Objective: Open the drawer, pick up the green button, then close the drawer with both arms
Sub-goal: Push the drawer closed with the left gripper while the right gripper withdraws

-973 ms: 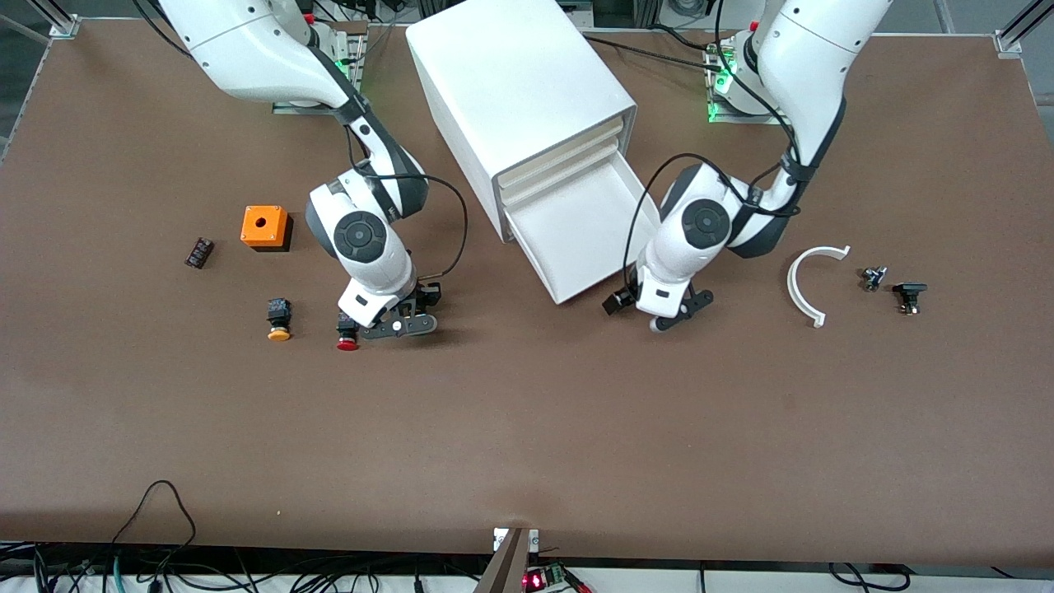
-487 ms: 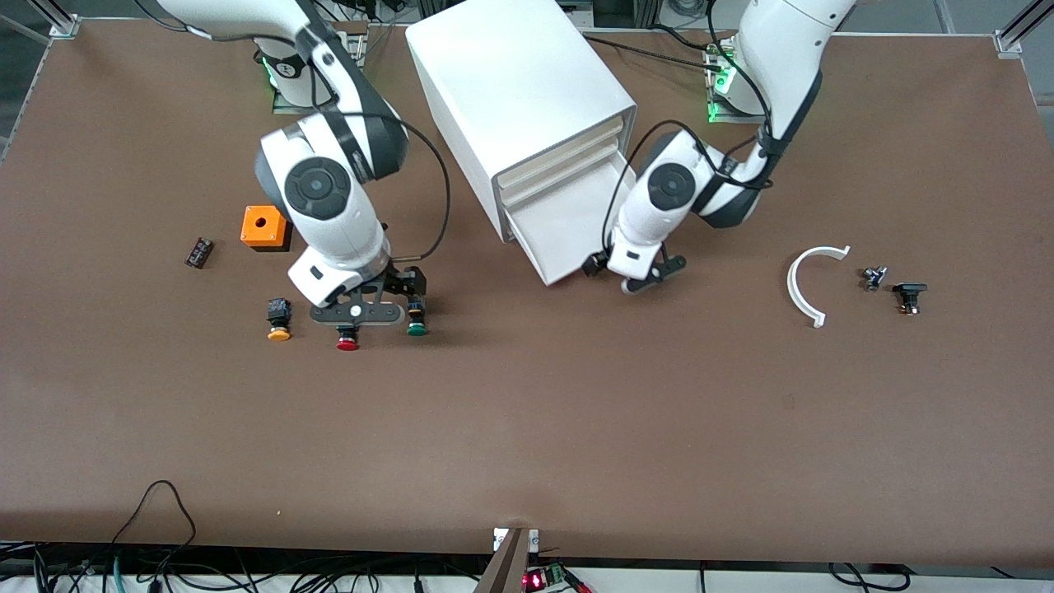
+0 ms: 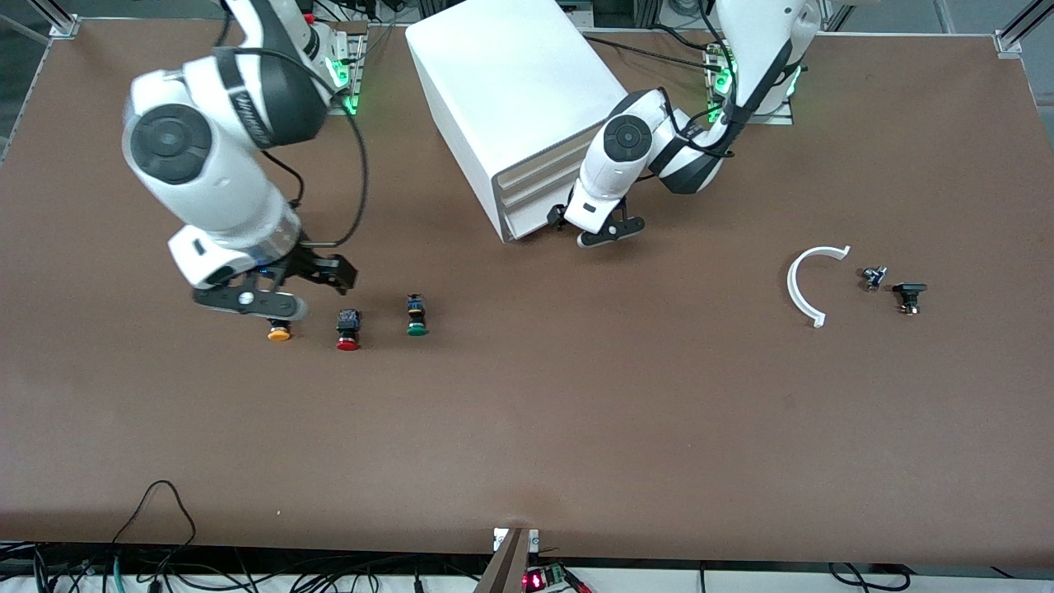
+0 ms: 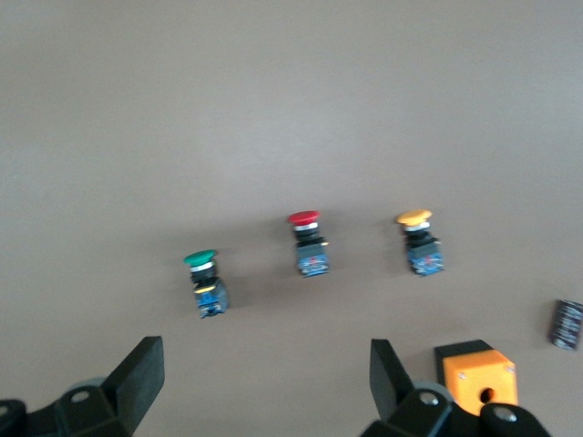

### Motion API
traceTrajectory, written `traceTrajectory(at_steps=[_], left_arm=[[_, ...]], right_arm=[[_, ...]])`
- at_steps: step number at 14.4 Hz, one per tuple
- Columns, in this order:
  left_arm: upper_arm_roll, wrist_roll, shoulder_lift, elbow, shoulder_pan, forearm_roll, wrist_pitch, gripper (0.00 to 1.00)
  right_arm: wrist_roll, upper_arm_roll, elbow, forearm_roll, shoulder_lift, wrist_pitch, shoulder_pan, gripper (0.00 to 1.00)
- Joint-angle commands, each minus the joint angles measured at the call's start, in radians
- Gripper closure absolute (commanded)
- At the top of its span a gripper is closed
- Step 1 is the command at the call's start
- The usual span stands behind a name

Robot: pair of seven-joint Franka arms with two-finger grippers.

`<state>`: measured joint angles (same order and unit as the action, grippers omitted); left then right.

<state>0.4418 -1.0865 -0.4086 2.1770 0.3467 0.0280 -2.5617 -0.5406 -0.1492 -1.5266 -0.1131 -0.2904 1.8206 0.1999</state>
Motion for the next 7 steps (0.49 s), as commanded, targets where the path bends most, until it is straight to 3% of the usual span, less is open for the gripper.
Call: traceTrajectory(at_steps=[1, 4, 7], left_arm=[[0.020, -0.004, 0.059, 0.023, -0.005, -0.014, 0.040, 0.00], [0.058, 0.002, 0.063, 0.023, -0.008, -0.014, 0.054, 0.00], [0.061, 0.005, 0.062, 0.017, -0.020, -0.016, 0.045, 0.00]], right_arm=[[0.074, 0.022, 0.032, 0.006, 0.023, -0.044, -0.075, 0.00], [0.298, 0.075, 0.031, 0.013, 0.066, -0.053, -0.137, 0.00], [0.337, 0.138, 0.026, 0.018, 0.118, -0.102, -0.148, 0.00]])
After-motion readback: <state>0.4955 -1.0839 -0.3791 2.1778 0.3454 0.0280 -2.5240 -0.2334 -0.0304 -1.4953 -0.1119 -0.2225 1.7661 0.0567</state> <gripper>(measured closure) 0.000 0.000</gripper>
